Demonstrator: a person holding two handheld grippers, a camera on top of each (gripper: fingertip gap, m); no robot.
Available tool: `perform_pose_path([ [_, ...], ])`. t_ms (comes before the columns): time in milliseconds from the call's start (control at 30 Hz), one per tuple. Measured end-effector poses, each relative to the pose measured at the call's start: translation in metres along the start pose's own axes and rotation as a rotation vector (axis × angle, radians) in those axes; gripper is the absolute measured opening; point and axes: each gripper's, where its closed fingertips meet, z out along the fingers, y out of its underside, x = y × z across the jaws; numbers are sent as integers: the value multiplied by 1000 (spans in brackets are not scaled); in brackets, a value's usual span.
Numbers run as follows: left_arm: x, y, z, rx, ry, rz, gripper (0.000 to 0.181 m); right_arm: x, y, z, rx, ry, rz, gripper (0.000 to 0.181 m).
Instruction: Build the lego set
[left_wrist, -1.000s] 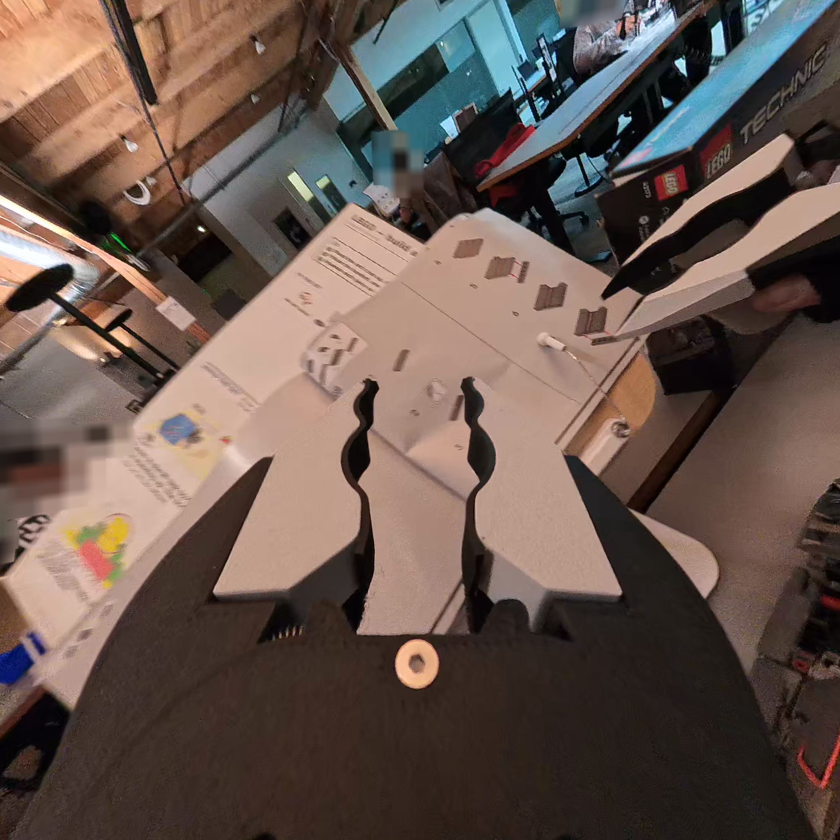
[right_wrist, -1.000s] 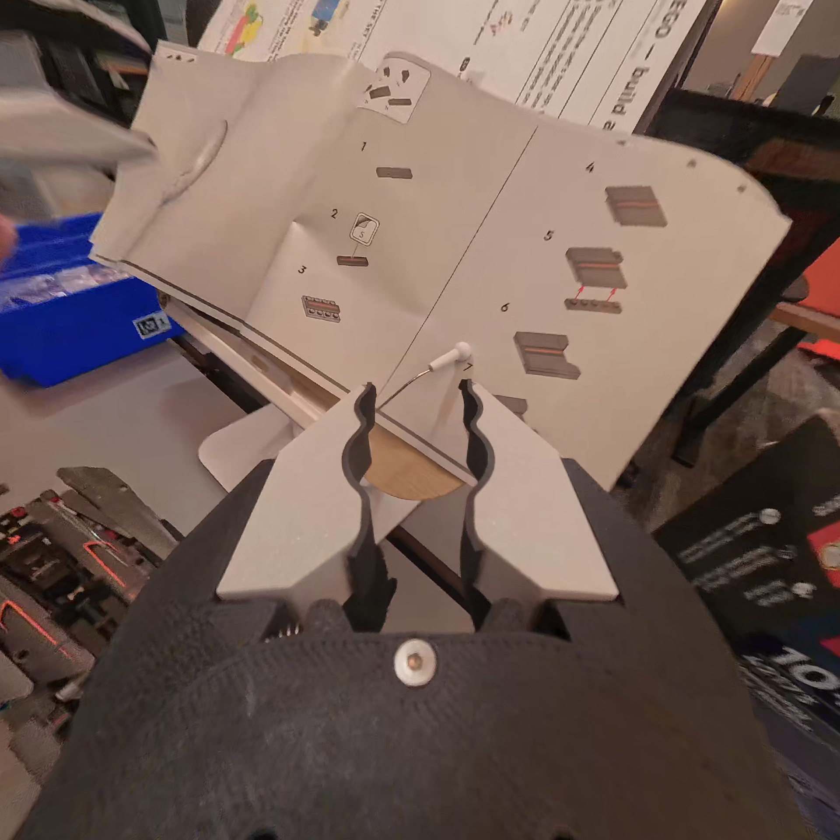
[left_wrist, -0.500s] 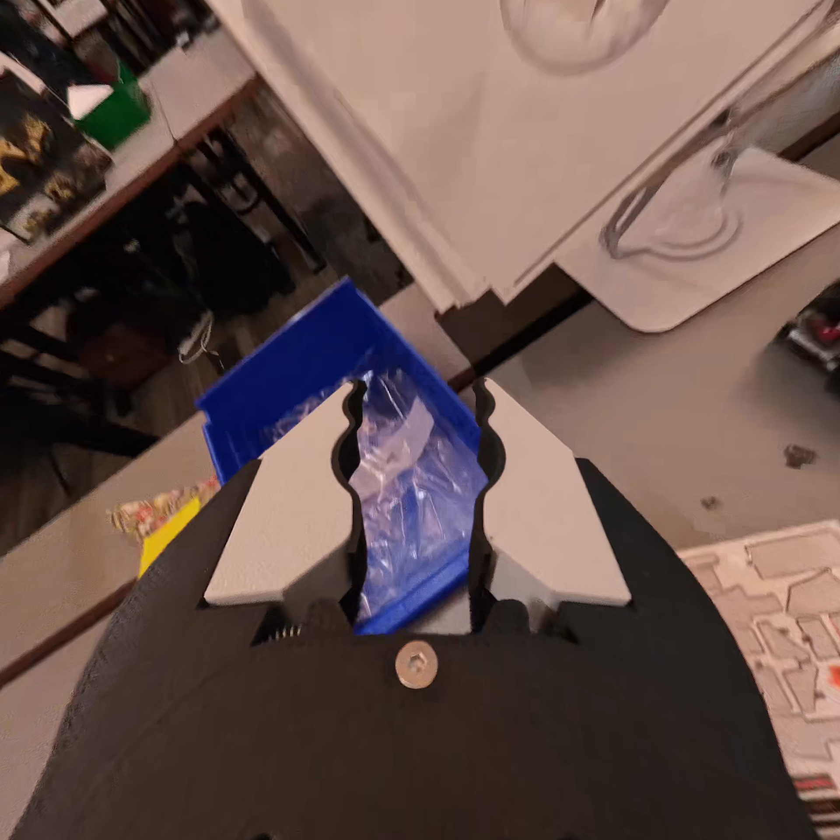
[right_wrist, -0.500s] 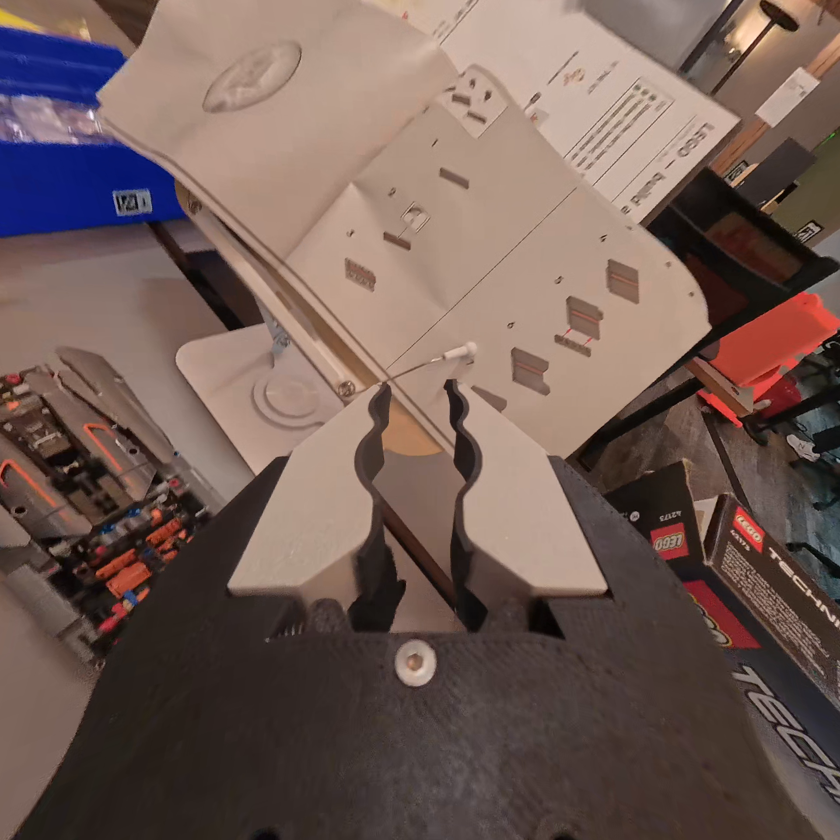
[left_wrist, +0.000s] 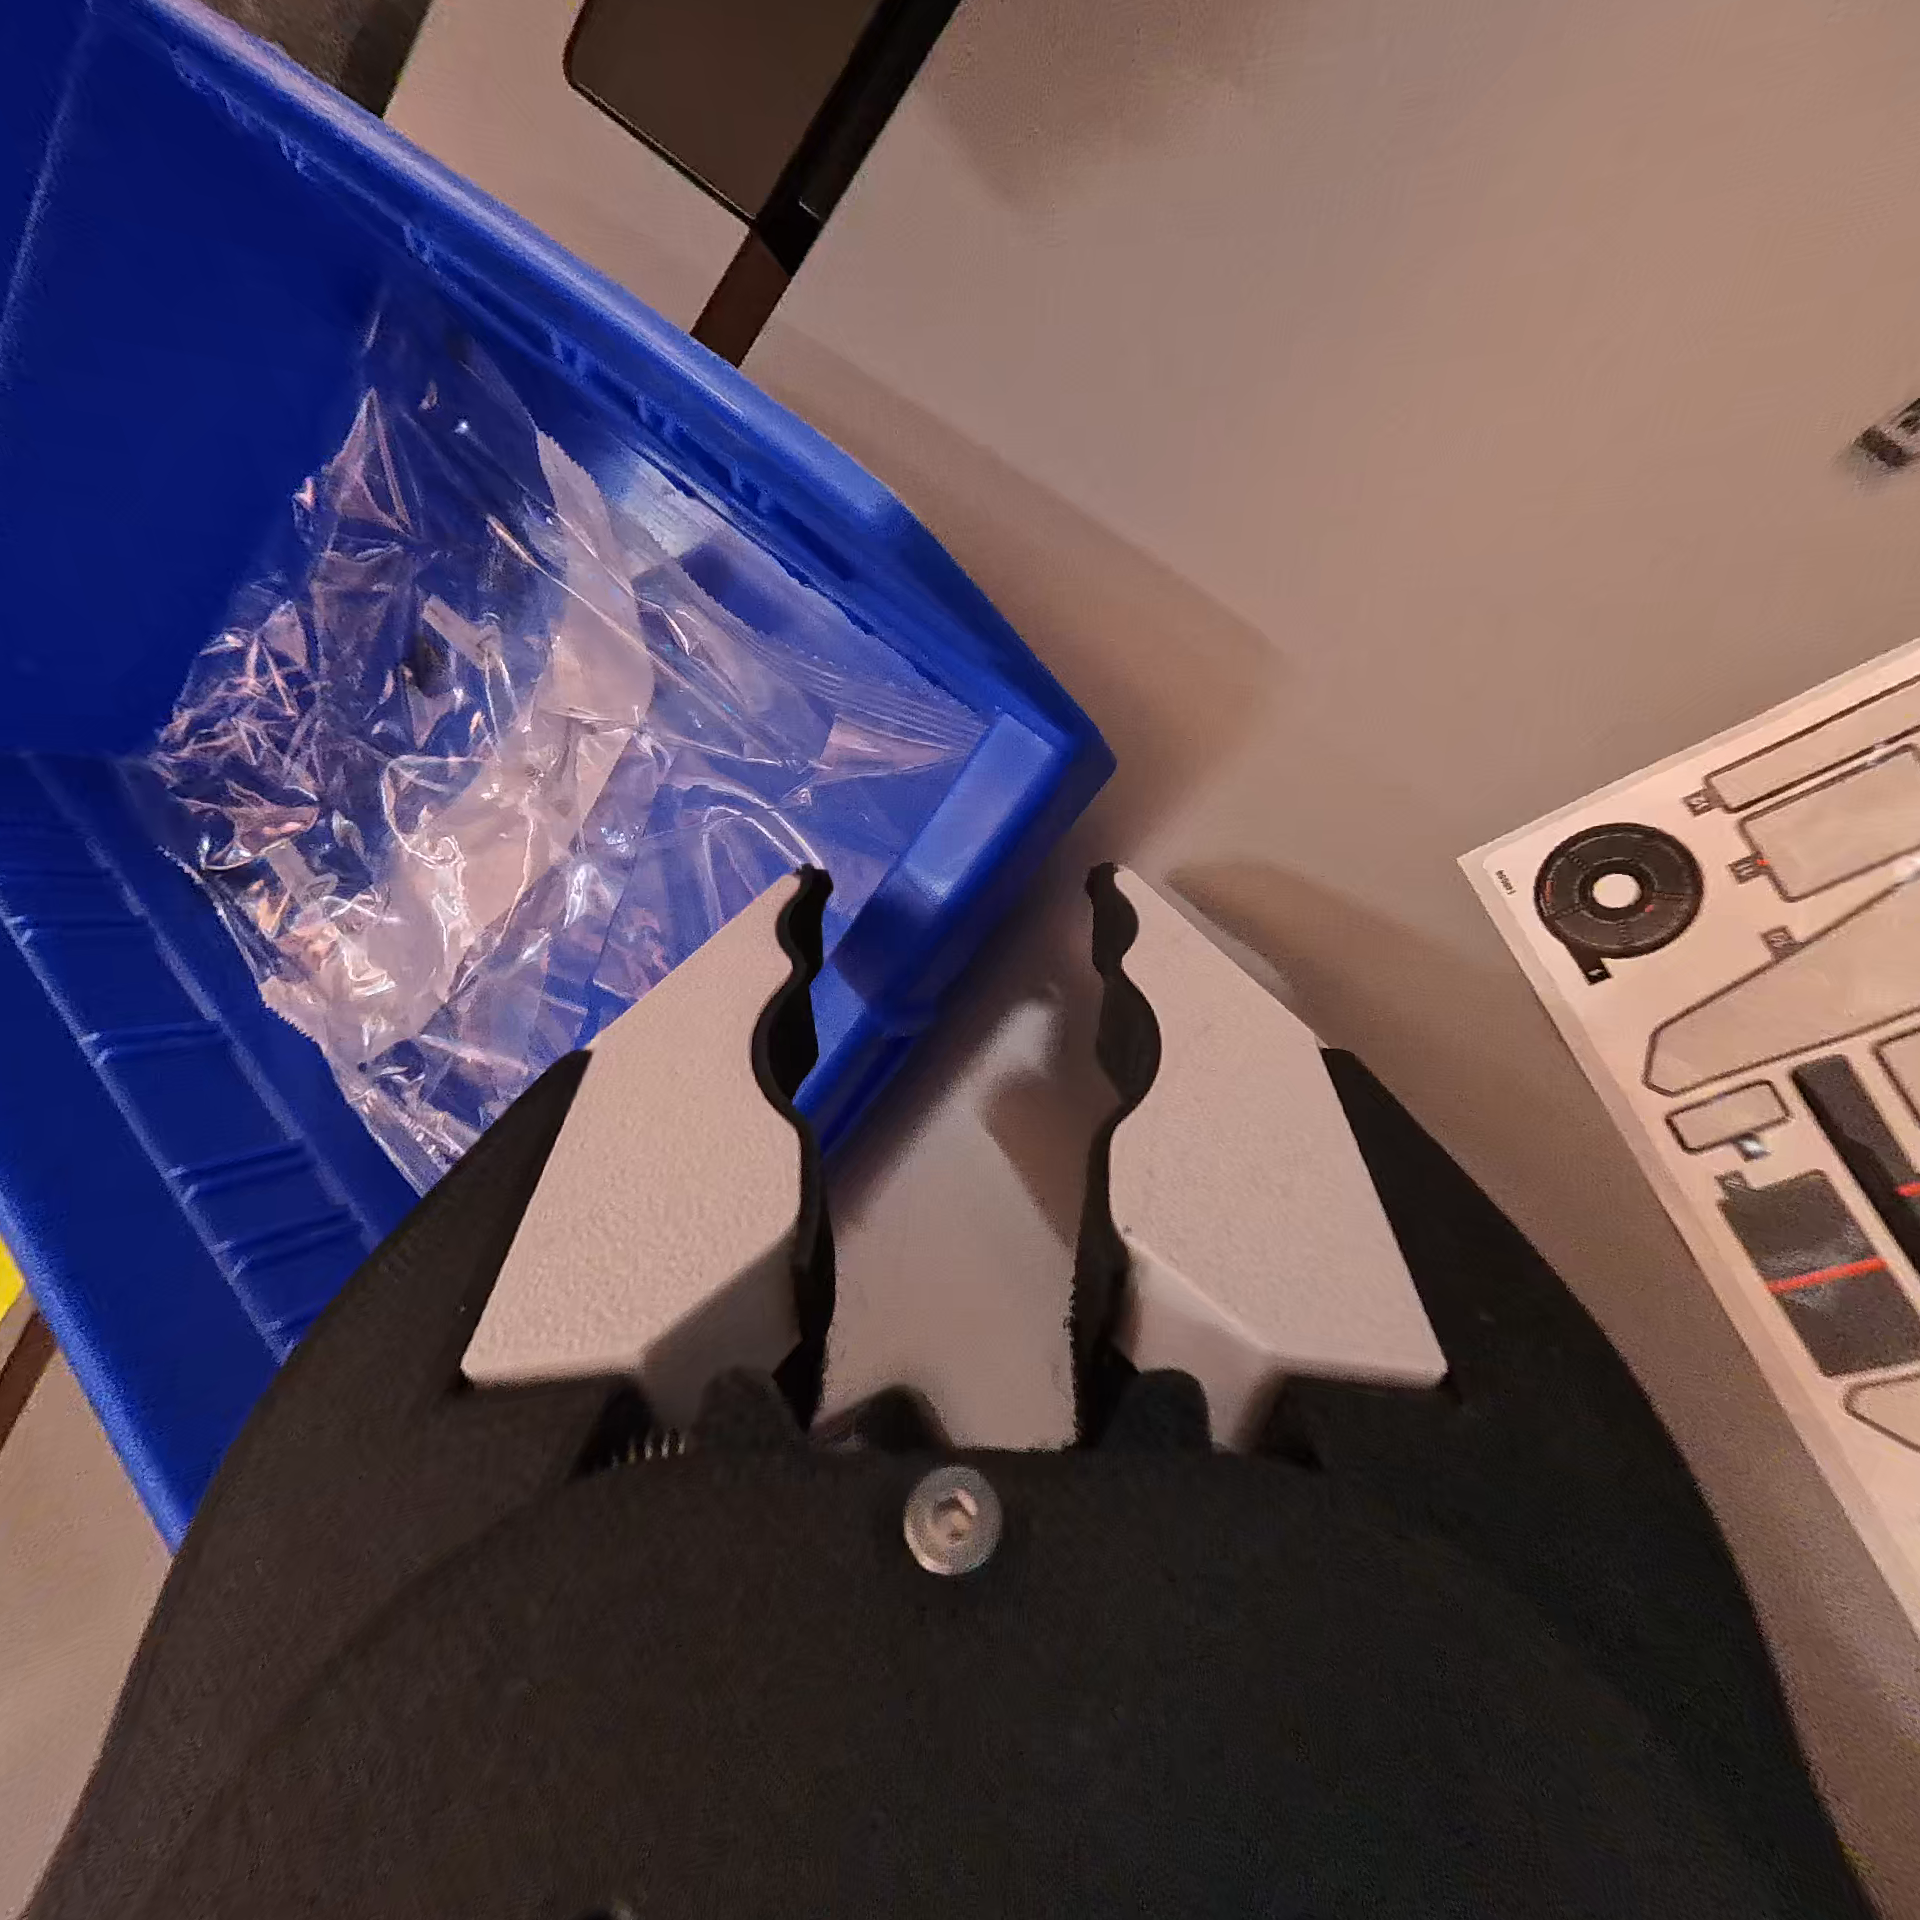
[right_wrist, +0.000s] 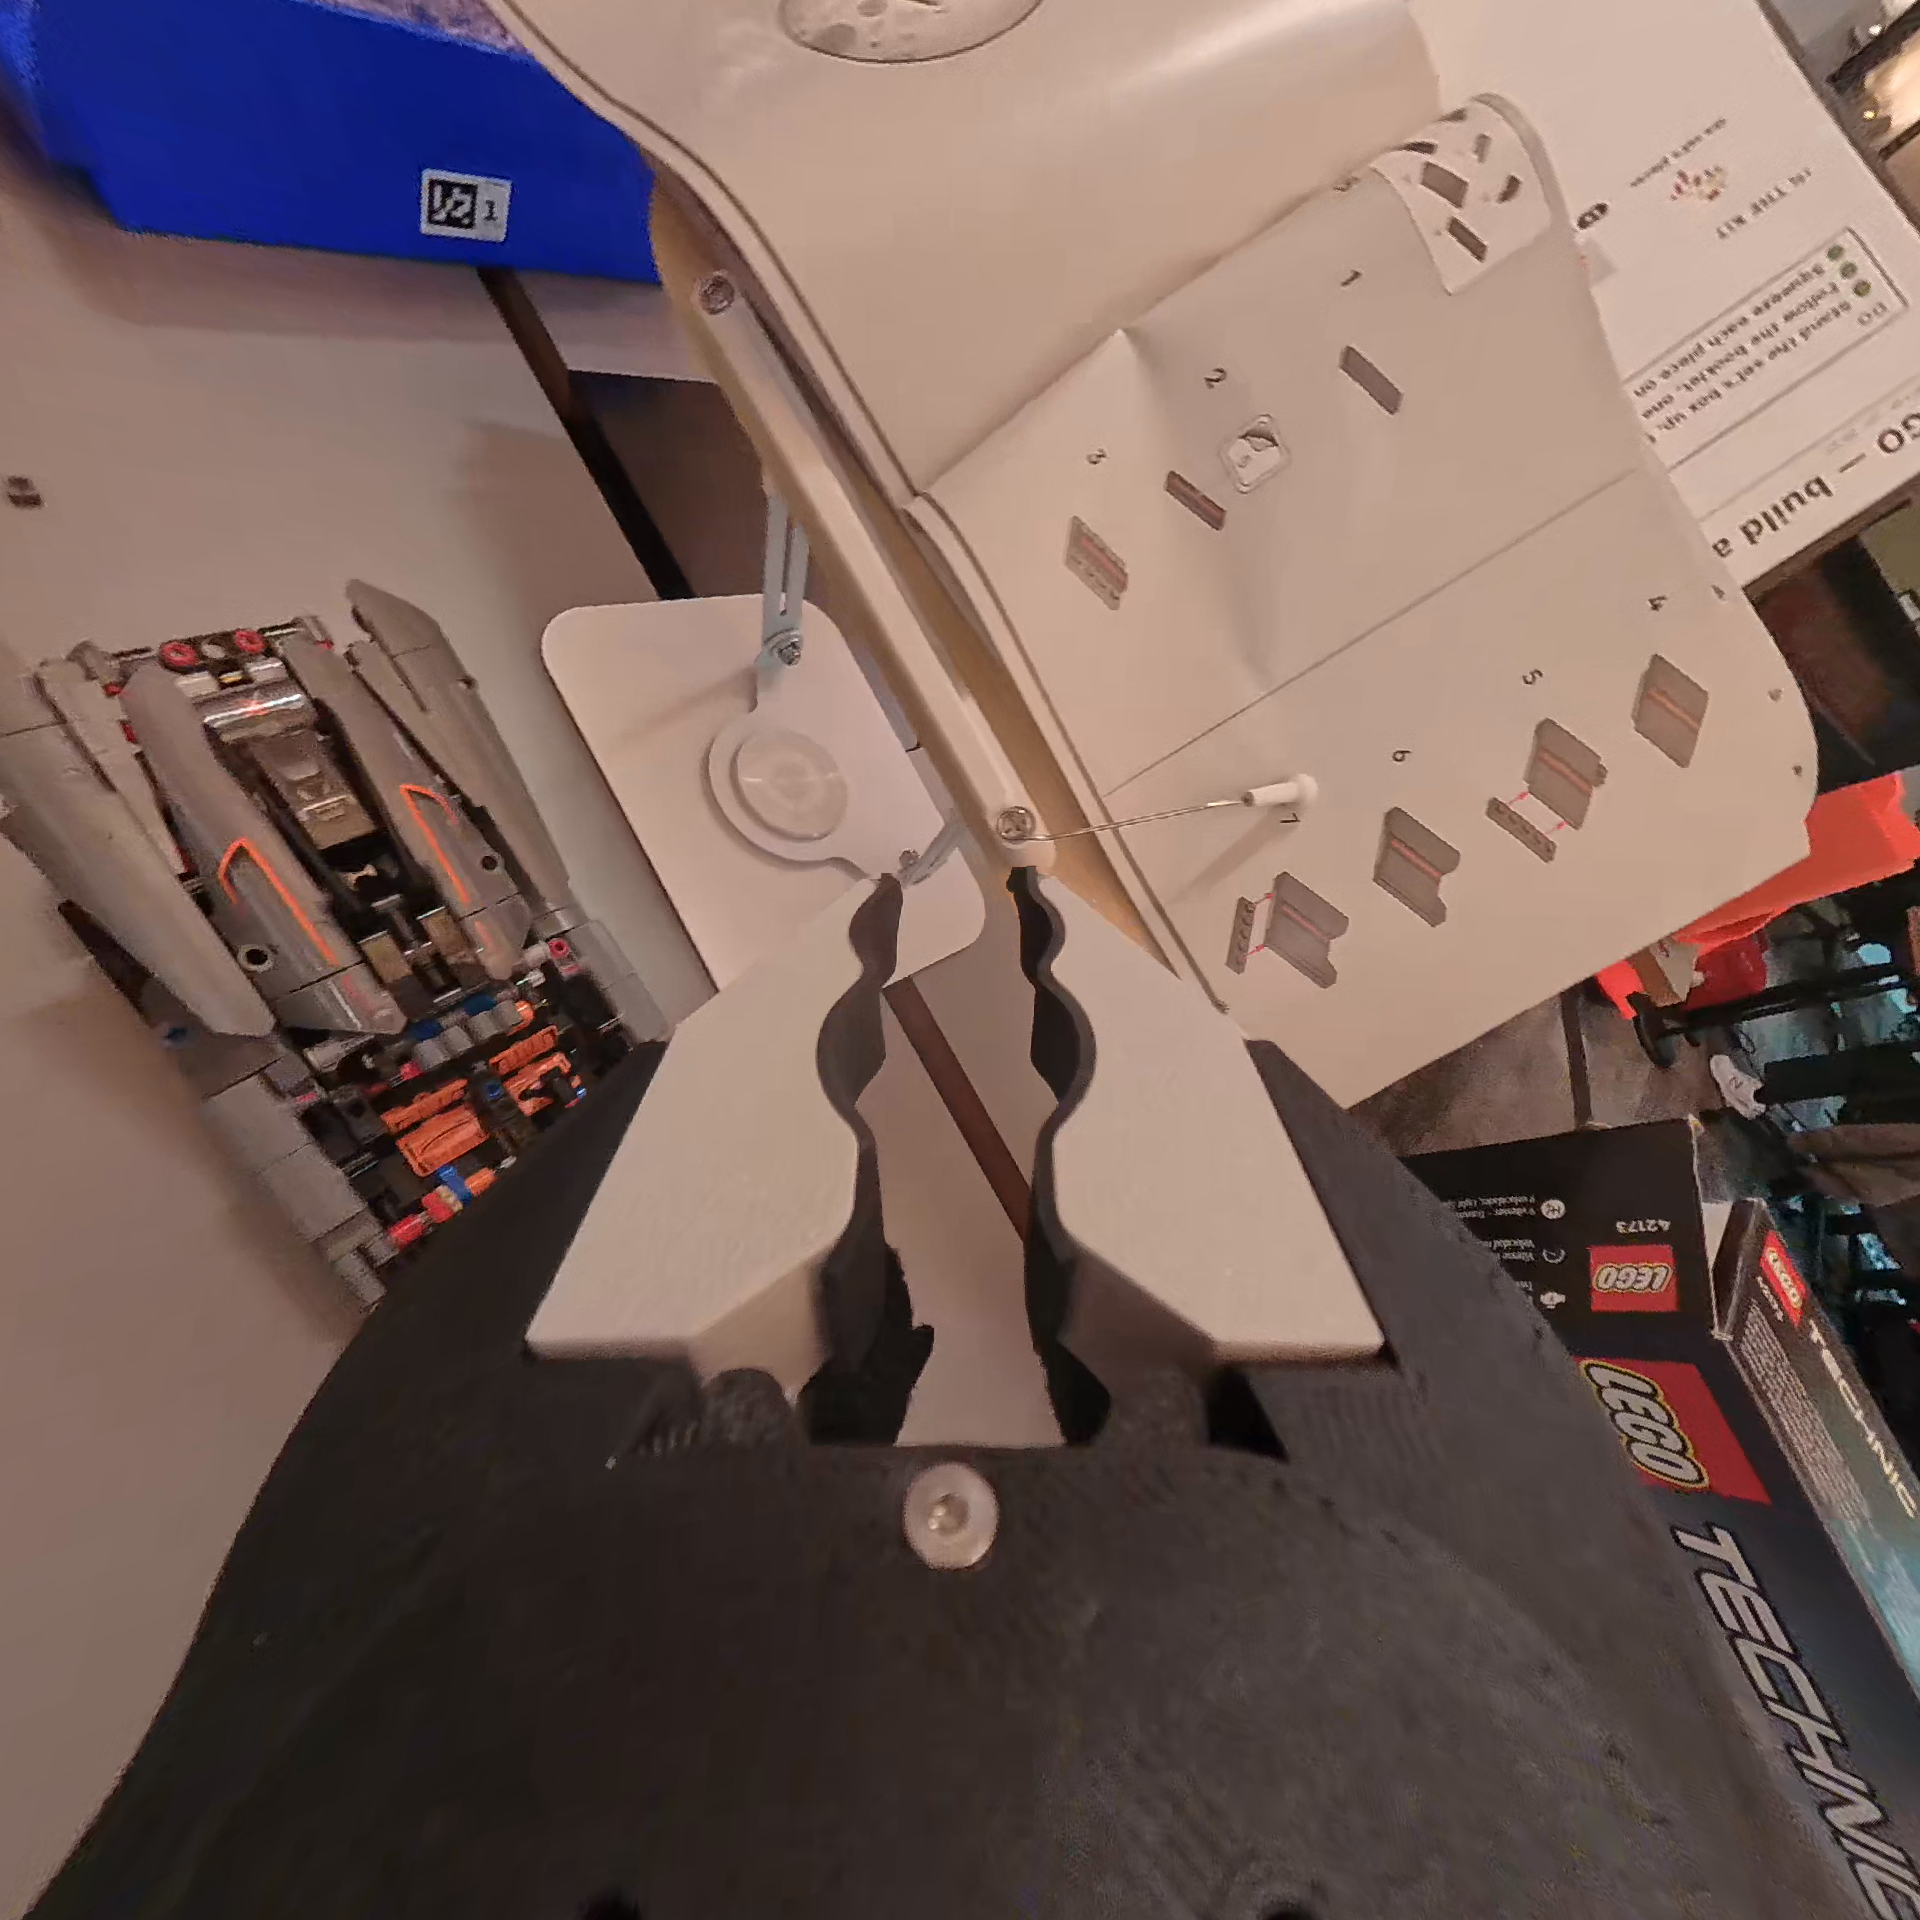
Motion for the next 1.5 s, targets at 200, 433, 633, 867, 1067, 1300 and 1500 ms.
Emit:
perform_pose_path([
  [200, -4, 4, 10, 54, -49, 28, 38, -21, 3, 0, -12, -36, -34, 19],
  [433, 6, 8, 3, 71, -18, 86, 35, -38, 1, 1, -11, -108, -7, 17],
  [633, 25, 10, -9, 74, 36, 113, 33, -49, -7, -24, 29, -147, 12, 20],
  [867, 4, -20, -62, 183, -90, 125, 83, -40, -4, -89, 22, -208, 44, 31],
  [1067, 26, -107, -132, 347, -153, 218, 68, -12, 28, -144, -31, -120, 88, 36],
  [1300, 105, -192, -154, 356, -154, 355, 58, 5, 83, -201, -11, -25, 226, 43],
  [1500, 167, -229, -174, 388, -123, 353, 58, -21, 137, -212, -6, -61, 290, 51],
])
